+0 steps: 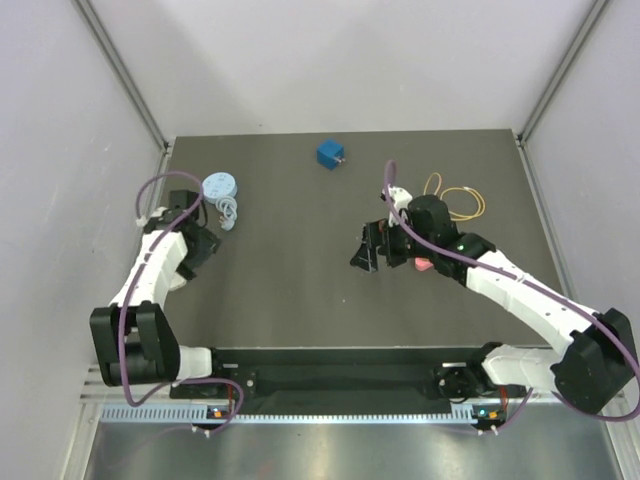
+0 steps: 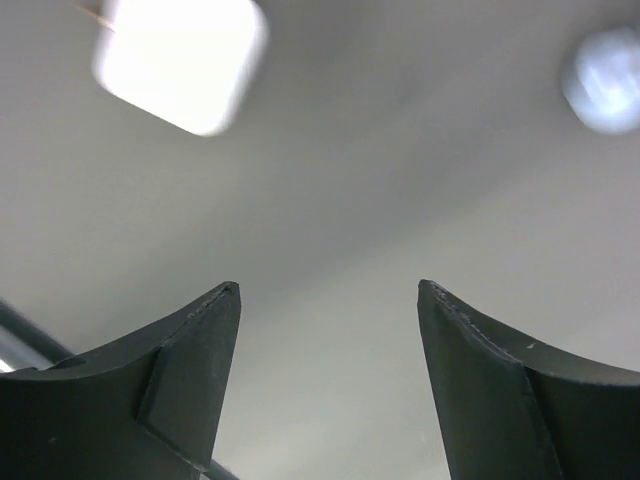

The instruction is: Insert the plug

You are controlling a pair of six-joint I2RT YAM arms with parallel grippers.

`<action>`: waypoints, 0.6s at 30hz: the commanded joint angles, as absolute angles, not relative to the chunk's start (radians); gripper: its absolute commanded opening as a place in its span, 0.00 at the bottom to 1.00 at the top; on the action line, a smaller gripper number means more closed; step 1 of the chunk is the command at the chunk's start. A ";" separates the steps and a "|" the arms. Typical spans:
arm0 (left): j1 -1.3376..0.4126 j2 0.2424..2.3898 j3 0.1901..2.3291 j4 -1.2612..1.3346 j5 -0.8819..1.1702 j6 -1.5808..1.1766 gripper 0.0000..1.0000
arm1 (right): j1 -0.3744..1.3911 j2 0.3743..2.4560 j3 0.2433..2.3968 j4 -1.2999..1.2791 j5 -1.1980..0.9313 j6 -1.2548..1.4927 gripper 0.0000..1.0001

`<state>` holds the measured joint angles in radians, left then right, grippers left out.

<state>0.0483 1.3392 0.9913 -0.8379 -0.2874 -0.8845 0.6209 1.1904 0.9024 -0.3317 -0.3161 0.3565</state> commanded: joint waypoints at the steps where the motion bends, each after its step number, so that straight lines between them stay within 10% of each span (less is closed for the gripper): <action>1: 0.199 1.307 1.003 -0.856 -0.299 -0.801 0.77 | 0.643 1.181 0.879 -0.233 -0.343 0.367 1.00; 18: 0.345 1.595 1.054 -0.715 -0.440 -0.741 0.82 | 0.643 1.246 0.861 -0.132 -0.440 0.293 1.00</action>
<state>0.3332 1.5791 0.9989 -0.7784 -0.3882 -0.7555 0.6281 1.2331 0.8440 -0.1940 -0.4072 0.3283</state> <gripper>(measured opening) 0.819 0.996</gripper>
